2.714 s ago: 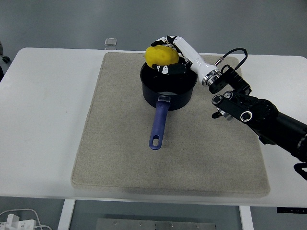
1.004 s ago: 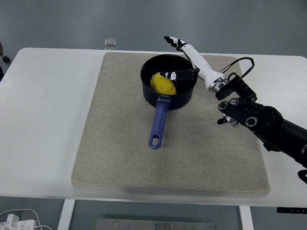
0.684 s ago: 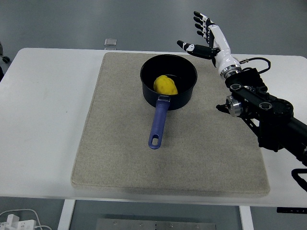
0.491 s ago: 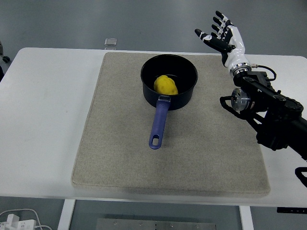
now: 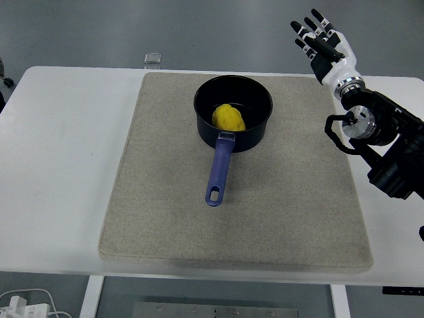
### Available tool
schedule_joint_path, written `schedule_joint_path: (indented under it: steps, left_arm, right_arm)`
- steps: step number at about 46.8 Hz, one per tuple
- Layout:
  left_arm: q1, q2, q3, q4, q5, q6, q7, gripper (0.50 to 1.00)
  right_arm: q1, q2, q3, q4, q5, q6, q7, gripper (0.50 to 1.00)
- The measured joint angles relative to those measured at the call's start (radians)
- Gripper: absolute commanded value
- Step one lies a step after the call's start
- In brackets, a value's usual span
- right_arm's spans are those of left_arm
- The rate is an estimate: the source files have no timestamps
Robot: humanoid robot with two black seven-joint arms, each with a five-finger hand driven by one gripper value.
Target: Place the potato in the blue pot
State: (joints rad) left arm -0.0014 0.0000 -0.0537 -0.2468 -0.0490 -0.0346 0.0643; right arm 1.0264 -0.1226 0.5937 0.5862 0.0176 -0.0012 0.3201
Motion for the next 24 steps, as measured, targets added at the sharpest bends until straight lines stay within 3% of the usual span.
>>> schedule_joint_path:
  steps: [24]
  left_arm:
    - [0.0,0.0,0.0,0.0,0.0,0.0,0.0,0.994]
  right_arm:
    - [-0.028,0.0,0.003,-0.008,-0.008,-0.005,0.007,0.924]
